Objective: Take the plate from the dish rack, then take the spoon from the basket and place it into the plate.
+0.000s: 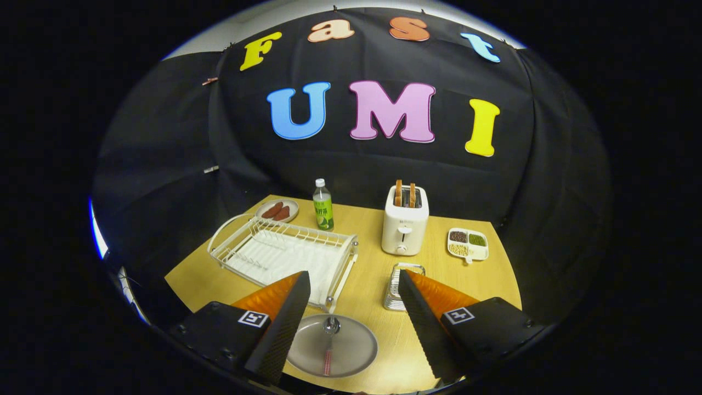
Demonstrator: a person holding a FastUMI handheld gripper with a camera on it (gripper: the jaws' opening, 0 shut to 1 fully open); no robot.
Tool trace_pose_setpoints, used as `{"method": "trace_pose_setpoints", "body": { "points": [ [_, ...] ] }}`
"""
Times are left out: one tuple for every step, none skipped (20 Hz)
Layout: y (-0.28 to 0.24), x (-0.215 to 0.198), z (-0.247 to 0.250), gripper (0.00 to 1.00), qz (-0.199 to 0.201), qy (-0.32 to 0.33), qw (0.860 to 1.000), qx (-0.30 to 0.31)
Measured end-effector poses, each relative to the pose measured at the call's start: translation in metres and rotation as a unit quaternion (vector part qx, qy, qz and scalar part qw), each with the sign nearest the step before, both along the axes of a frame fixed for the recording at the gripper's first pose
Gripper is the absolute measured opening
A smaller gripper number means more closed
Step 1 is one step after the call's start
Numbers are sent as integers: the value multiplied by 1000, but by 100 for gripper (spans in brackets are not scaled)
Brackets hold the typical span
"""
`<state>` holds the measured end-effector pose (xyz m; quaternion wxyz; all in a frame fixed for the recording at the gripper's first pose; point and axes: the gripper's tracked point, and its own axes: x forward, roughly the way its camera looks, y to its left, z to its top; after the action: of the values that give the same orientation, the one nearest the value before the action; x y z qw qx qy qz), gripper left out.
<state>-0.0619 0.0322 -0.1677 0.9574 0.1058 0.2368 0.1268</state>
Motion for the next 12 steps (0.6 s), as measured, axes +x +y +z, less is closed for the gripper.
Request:
{"method": "trace_pose_setpoints", "body": {
  "points": [
    [-2, 4, 13, 99, -2, -13, 1000, 3],
    [-5, 8, 25, 99, -5, -27, 1000, 4],
    [-9, 10, 37, 99, -9, -42, 999, 4],
    [-14, 13, 49, 99, -14, -58, 998, 4],
    [-19, 15, 56, 99, -20, -69, 997, 2],
    [-23, 16, 63, 99, -26, -77, 997, 2],
    [-26, 17, 70, 99, -31, -85, 996, 2],
    [-31, 18, 78, 99, -35, -94, 995, 0],
    [-35, 19, 84, 99, -39, -102, 994, -5],
    [-41, 20, 89, 99, -44, -109, 993, -10],
    [-43, 19, 94, 99, -46, -116, 992, -14],
    [-45, 19, 99, 99, -48, -124, 991, -19]
  ]
}}
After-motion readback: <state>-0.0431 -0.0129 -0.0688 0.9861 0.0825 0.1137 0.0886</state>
